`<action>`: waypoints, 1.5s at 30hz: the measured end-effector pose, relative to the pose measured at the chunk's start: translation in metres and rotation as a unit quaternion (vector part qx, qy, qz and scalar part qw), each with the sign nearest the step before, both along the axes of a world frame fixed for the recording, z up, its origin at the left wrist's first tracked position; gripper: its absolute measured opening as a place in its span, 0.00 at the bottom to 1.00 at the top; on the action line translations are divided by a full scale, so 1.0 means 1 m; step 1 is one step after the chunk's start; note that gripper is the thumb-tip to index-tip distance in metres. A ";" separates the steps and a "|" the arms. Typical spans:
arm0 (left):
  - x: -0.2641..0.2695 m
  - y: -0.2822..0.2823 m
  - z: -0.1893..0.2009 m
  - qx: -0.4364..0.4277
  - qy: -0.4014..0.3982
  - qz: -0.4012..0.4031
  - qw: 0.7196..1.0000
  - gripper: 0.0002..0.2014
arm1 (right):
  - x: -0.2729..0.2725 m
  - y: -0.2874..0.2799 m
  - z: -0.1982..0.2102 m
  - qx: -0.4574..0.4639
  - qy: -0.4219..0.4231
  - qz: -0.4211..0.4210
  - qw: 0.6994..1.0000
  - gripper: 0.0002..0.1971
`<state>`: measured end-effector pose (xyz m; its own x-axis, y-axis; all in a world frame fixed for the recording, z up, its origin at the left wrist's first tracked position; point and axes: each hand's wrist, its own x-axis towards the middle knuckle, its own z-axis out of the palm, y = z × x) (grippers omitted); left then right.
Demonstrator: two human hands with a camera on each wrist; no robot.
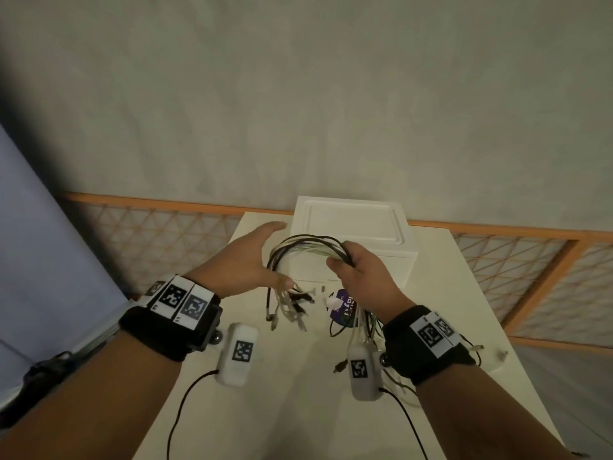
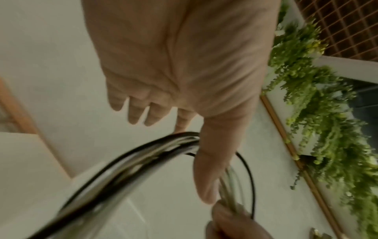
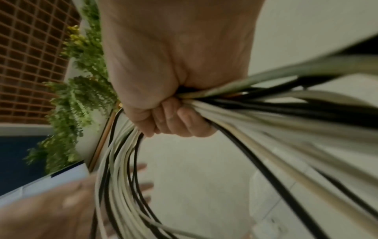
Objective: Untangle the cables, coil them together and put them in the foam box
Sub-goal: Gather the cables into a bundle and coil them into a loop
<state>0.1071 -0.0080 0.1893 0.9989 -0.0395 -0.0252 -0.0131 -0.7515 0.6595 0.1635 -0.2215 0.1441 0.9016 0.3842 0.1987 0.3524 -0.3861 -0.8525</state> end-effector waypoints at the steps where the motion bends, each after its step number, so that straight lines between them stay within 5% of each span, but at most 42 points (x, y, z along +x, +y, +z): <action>1: 0.000 -0.007 0.003 -0.013 -0.027 -0.016 0.999 0.49 | -0.002 0.001 0.003 -0.020 -0.024 0.012 0.999 0.09; 3: 0.003 -0.023 0.003 0.005 -0.072 -0.049 0.996 0.44 | -0.007 0.009 0.008 -0.054 -0.064 0.051 0.995 0.06; 7: 0.014 -0.034 0.000 0.046 -0.069 -0.067 0.994 0.14 | -0.009 0.015 0.011 -0.081 -0.089 0.069 0.990 0.02; 12: 0.017 -0.040 -0.011 0.134 -0.078 -0.049 0.987 0.14 | -0.013 -0.004 0.010 -0.018 -0.196 0.045 0.979 0.20; 15: 0.020 -0.036 -0.007 0.141 -0.105 -0.004 0.984 0.07 | -0.023 -0.004 0.010 0.118 -0.124 0.040 0.985 0.05; 19: 0.018 -0.036 0.003 0.121 -0.124 0.017 0.985 0.12 | -0.023 0.006 -0.009 0.122 0.037 0.012 0.992 0.20; 21: 0.017 -0.039 0.009 0.106 -0.147 0.019 0.983 0.17 | -0.019 0.011 -0.028 0.069 0.151 0.008 0.986 0.21; 23: 0.018 -0.036 0.016 0.088 -0.161 0.034 0.982 0.19 | -0.014 0.013 -0.054 0.111 0.262 0.003 0.959 0.18; 26: 0.020 -0.024 0.019 0.092 -0.157 0.056 0.982 0.18 | -0.006 0.004 -0.081 0.157 0.307 -0.058 0.937 0.21; 29: 0.019 -0.012 0.014 0.091 -0.129 0.062 0.986 0.13 | 0.002 -0.012 -0.092 0.052 0.276 -0.070 0.957 0.16; 32: 0.020 0.005 0.021 0.065 -0.152 0.107 0.980 0.11 | 0.005 -0.045 -0.121 -0.094 0.175 -0.047 0.979 0.28; 34: 0.022 0.019 0.031 0.068 -0.169 0.142 0.973 0.11 | -0.001 -0.071 -0.144 -0.237 0.136 -0.057 0.960 0.34; 37: 0.022 0.022 0.034 0.130 -0.148 0.116 0.974 0.05 | -0.015 -0.100 -0.161 -0.408 0.150 -0.028 0.900 0.21; 45: 0.026 0.058 0.042 0.046 -0.183 0.220 0.957 0.08 | -0.009 -0.180 -0.172 -0.453 0.142 -0.094 0.875 0.29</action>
